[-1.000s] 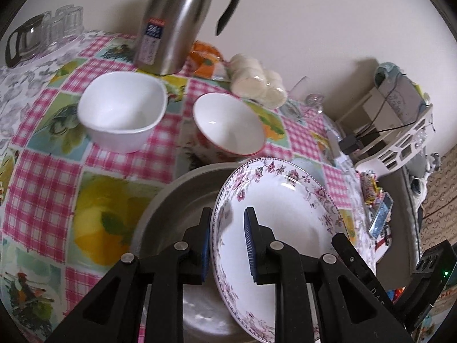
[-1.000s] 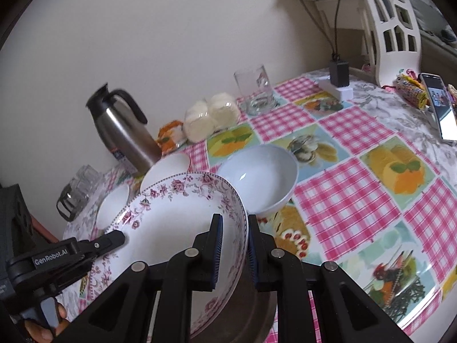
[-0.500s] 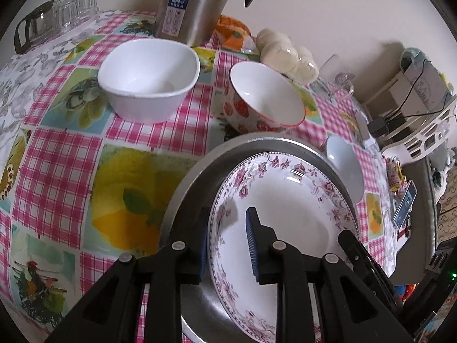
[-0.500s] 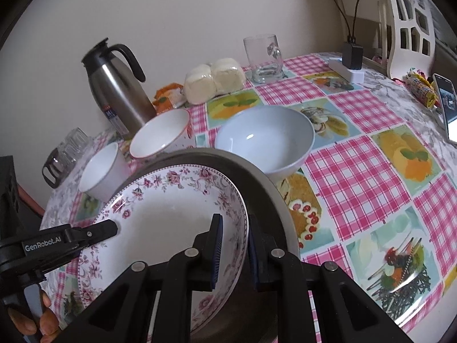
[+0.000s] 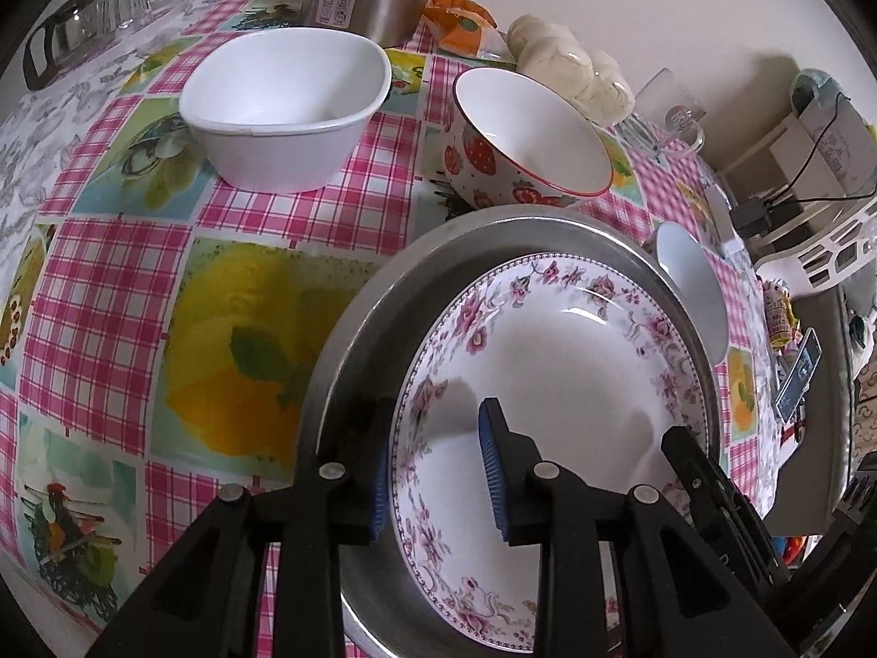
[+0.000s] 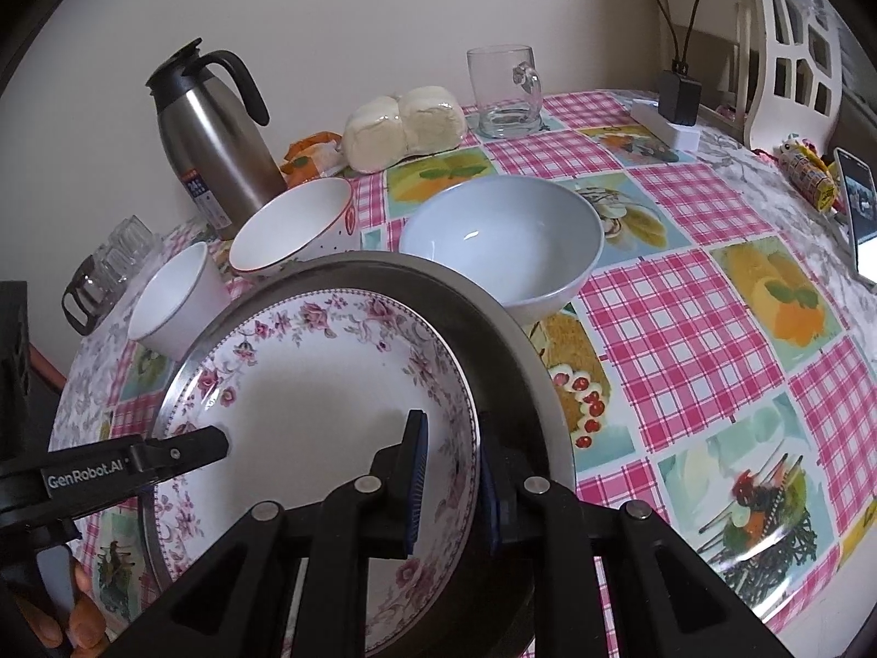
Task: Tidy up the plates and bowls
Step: 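Lower the floral plate into the steel basin and open both tools, then move both tools toward the red-rimmed white bowl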
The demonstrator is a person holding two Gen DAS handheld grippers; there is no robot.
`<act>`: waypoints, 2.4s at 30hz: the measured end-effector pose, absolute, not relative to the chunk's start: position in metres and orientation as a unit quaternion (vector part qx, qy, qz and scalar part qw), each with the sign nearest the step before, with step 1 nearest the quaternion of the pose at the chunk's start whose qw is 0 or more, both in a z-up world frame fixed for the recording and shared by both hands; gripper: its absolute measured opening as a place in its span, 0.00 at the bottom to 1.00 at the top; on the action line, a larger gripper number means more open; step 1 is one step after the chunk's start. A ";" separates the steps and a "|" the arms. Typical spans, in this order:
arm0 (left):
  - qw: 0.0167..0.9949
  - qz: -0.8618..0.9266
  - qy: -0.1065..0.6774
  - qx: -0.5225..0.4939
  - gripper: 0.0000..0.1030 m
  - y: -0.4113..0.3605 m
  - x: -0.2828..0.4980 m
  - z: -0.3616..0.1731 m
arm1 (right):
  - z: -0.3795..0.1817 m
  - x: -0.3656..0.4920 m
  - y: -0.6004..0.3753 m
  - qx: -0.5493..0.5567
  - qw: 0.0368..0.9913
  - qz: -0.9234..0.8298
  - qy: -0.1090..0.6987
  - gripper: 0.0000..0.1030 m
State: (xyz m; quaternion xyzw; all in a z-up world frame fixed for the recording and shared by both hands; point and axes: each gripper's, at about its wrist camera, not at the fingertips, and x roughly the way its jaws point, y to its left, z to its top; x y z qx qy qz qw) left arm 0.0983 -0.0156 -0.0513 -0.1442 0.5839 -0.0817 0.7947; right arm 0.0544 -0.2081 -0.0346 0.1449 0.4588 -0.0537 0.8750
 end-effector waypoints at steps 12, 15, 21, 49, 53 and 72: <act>0.786 -0.075 0.584 -0.191 0.31 -0.006 0.100 -0.054 | -0.035 0.056 -0.205 0.130 0.876 -0.054 0.462 0.20; 0.787 -0.070 0.583 -0.189 0.31 -0.008 0.100 -0.053 | -0.035 0.056 -0.205 0.131 0.875 -0.054 0.462 0.21; 0.789 -0.054 0.587 -0.177 0.31 -0.011 0.098 -0.049 | -0.036 0.056 -0.203 0.127 0.876 -0.052 0.463 0.22; 0.830 -0.040 0.547 -0.106 0.48 -0.022 0.094 -0.006 | -0.012 0.048 -0.201 0.105 0.904 -0.056 0.411 0.29; 0.845 -0.018 0.526 -0.095 0.53 -0.020 0.092 0.004 | -0.009 0.047 -0.196 0.083 0.910 -0.059 0.401 0.54; 0.843 0.047 0.534 -0.049 0.81 -0.011 0.094 -0.008 | -0.014 0.049 -0.198 0.065 0.911 -0.079 0.400 0.94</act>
